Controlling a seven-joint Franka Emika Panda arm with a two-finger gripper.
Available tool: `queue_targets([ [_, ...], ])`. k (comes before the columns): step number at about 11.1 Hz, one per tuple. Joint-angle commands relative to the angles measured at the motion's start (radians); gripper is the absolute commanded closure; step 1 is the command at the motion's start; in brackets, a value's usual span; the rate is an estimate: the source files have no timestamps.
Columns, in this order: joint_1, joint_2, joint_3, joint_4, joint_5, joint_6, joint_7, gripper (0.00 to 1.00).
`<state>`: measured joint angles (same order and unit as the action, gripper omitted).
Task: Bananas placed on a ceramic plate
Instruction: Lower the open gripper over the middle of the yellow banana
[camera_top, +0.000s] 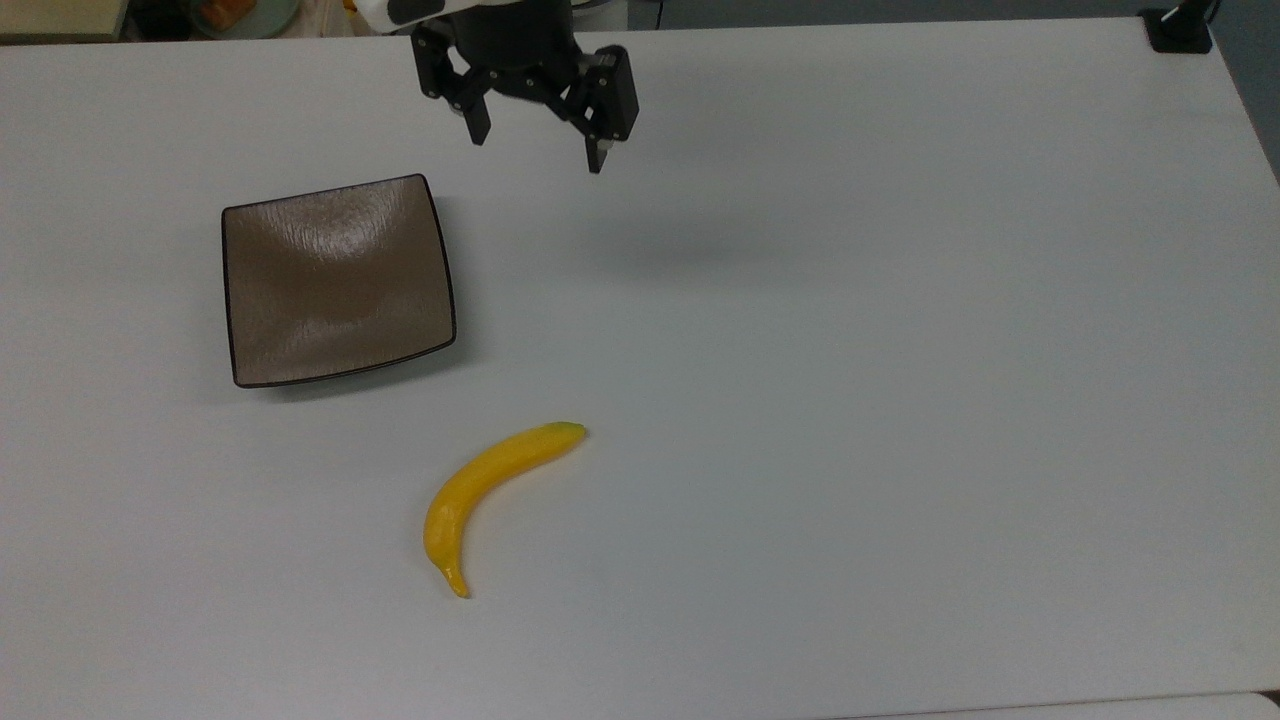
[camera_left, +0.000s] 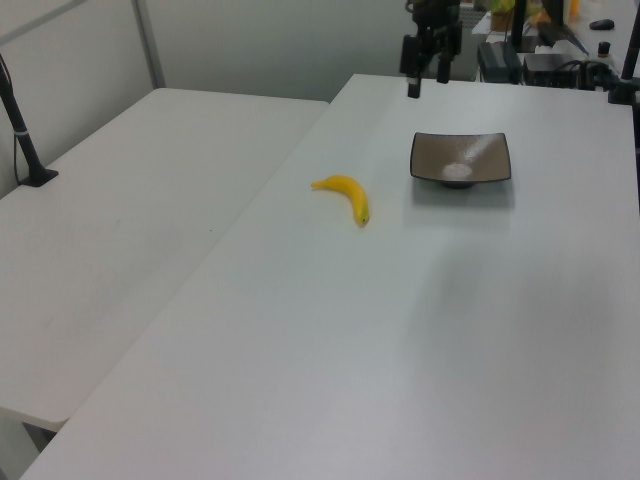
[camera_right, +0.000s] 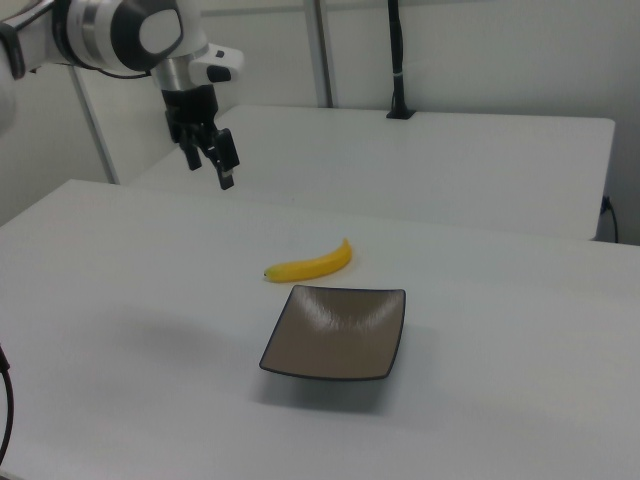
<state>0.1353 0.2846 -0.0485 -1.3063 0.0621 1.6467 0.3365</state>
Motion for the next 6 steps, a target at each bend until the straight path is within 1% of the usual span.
queue_targets([
  [1, -0.025, 0.085, -0.005, 0.077, 0.013, 0.128, 0.142, 0.00],
  [4, -0.032, 0.223, -0.007, 0.160, 0.002, 0.250, 0.208, 0.00],
  [6, -0.049, 0.310, -0.008, 0.196, -0.001, 0.298, 0.211, 0.00],
])
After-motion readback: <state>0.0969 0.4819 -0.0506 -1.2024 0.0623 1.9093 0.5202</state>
